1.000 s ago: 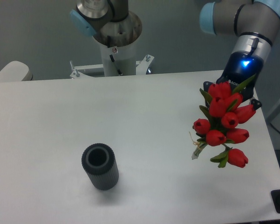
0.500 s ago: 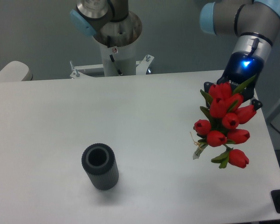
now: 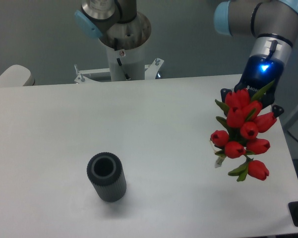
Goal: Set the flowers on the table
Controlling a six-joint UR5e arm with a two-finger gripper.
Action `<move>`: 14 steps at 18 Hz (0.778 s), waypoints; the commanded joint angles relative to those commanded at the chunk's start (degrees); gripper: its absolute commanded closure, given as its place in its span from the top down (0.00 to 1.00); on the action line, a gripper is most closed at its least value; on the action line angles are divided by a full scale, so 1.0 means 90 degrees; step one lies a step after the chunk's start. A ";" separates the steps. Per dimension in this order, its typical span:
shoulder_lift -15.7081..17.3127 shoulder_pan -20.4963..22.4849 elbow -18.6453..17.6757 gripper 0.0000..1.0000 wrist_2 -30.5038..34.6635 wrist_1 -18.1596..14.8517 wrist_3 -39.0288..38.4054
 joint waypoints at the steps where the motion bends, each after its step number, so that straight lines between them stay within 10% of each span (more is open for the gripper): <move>1: 0.0010 0.0000 0.0000 0.31 0.0167 0.0000 0.0049; 14: 0.0479 -0.0702 -0.1014 0.31 0.3408 0.0000 0.2061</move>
